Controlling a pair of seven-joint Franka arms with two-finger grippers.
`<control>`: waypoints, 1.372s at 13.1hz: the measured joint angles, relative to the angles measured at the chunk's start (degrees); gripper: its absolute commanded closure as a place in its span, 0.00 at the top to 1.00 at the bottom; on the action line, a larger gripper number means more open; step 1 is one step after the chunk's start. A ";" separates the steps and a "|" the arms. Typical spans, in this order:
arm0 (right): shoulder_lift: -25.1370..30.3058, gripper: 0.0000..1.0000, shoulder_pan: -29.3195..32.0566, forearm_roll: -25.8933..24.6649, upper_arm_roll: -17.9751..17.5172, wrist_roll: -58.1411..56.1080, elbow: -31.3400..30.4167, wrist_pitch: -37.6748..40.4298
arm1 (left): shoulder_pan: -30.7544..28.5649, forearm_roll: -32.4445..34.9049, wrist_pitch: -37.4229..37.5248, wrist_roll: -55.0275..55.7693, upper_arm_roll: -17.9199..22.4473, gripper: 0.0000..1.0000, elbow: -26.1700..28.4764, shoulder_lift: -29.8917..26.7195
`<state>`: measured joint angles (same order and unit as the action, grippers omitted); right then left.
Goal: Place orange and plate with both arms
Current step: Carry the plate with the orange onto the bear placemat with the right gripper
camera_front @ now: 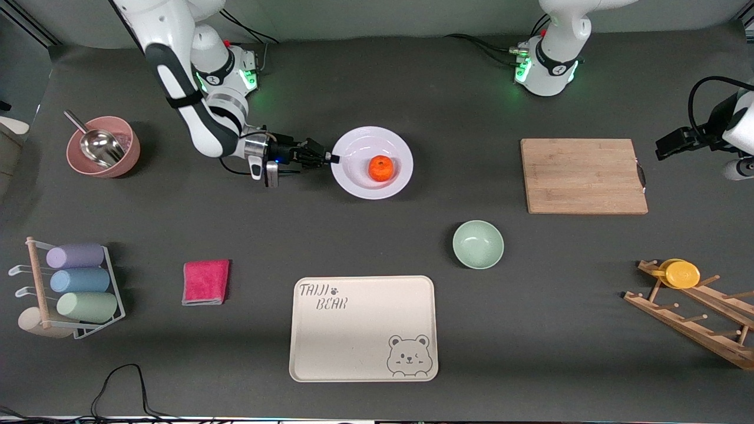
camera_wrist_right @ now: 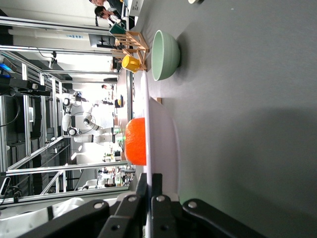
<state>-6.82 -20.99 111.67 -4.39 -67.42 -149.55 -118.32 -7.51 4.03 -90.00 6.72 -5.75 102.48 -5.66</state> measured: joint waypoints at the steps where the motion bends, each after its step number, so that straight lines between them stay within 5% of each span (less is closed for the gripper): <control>1: 2.98 0.00 1.39 -4.16 0.00 4.60 -0.05 -0.41 | -1.17 0.00 0.00 0.04 -1.42 1.00 0.00 0.00; 4: 6.93 0.00 4.46 -8.06 0.03 9.21 -0.06 -0.82 | -1.94 0.00 0.00 0.09 -2.70 1.00 0.00 -0.01; 7: 3.48 0.00 5.59 -8.07 0.09 9.21 3.96 -0.88 | -1.96 -0.01 0.00 0.09 -2.77 1.00 -0.04 0.00; 18: -32.72 0.00 7.35 -8.06 4.14 10.42 48.19 -0.83 | -2.66 -0.02 0.62 0.09 -2.80 1.00 -0.99 0.48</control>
<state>-39.53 -13.64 103.61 -0.25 -57.00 -101.36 -119.15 -10.17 4.00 -89.38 6.80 -8.55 101.49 -5.18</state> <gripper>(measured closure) 0.960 0.000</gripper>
